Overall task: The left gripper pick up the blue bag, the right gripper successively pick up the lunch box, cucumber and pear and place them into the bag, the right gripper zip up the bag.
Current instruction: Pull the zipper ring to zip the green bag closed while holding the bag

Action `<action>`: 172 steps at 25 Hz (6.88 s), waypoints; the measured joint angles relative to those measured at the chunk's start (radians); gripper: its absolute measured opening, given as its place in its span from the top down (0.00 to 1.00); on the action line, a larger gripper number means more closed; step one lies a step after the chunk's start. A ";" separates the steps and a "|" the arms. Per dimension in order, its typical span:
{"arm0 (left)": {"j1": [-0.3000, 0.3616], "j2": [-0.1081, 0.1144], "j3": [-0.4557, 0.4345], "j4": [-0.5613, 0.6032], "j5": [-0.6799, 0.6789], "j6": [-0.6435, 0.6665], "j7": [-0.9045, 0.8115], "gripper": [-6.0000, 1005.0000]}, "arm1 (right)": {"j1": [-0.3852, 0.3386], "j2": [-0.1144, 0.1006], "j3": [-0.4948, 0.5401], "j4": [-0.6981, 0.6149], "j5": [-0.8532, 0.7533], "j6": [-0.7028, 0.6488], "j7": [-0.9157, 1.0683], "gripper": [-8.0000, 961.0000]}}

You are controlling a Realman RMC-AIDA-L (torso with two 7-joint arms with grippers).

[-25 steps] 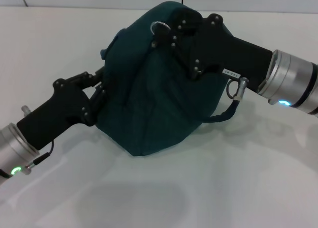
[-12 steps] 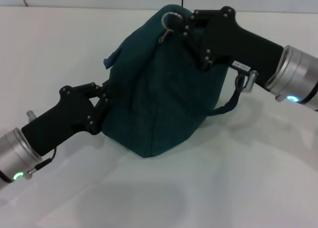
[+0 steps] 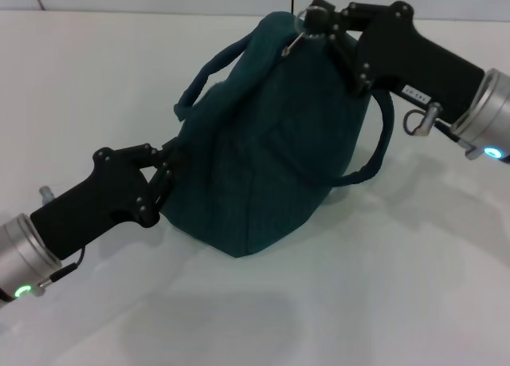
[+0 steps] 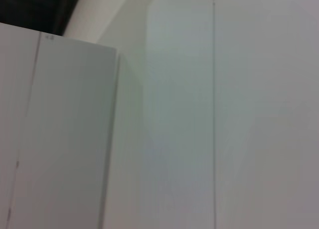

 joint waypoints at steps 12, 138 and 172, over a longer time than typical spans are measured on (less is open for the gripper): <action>-0.003 0.003 -0.005 0.000 0.001 0.002 -0.001 0.94 | -0.009 0.000 0.024 0.030 0.002 -0.005 0.000 0.95; -0.333 0.041 -0.029 0.711 0.640 0.065 -1.293 0.52 | -0.077 -0.003 0.102 0.178 -0.003 -0.208 0.288 0.91; -0.270 0.046 -0.035 0.703 0.633 0.184 -1.194 0.93 | -0.096 -0.005 0.172 0.217 0.025 -0.128 0.243 0.90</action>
